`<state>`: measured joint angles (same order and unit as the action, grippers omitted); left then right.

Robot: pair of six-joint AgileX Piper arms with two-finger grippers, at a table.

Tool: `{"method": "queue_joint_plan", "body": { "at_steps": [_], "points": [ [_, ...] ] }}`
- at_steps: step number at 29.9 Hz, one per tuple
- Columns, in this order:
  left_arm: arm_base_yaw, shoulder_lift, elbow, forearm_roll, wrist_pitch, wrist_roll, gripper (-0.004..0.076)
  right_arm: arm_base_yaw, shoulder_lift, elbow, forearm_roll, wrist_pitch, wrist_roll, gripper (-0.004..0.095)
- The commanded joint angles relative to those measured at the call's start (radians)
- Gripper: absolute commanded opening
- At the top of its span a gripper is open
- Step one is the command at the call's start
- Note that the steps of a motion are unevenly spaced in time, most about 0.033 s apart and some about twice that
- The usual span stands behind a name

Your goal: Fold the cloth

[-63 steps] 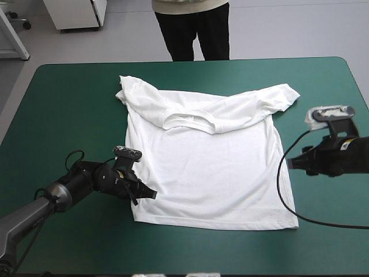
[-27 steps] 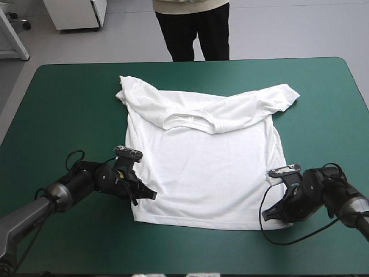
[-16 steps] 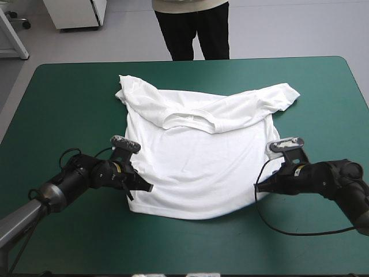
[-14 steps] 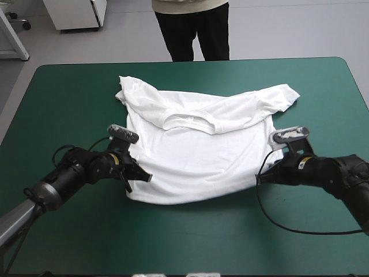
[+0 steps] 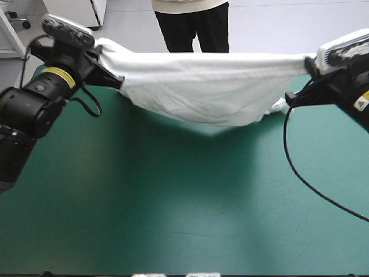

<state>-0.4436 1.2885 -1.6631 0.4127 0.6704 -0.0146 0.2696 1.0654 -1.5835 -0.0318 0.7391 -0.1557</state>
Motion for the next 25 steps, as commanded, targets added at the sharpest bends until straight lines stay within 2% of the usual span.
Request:
{"method": "queue_joint_plan", "body": {
  "at_steps": [1, 6, 11, 20, 25],
  "points": [
    [-0.002, -0.014, -0.203, 0.068, -0.055, 0.028, -0.0009, 0.002, 0.001, -0.179, -0.032, -0.105, -0.052, -0.0013],
    [-0.004, -0.003, -0.435, 0.070, -0.055, 0.064, -0.0009, 0.002, 0.017, -0.384, -0.032, -0.107, -0.118, -0.0013],
    [-0.004, -0.001, -0.590, 0.070, -0.047, 0.091, -0.0009, 0.002, 0.021, -0.531, -0.032, -0.116, -0.176, -0.0013],
    [-0.004, -0.001, -0.680, 0.015, -0.037, 0.163, -0.0009, 0.002, 0.021, -0.681, -0.037, -0.085, -0.211, -0.0013],
    [-0.004, 0.051, -0.680, 0.018, 0.052, 0.149, -0.0009, 0.002, 0.048, -0.682, -0.045, -0.031, -0.211, -0.0013]
  ]
}}
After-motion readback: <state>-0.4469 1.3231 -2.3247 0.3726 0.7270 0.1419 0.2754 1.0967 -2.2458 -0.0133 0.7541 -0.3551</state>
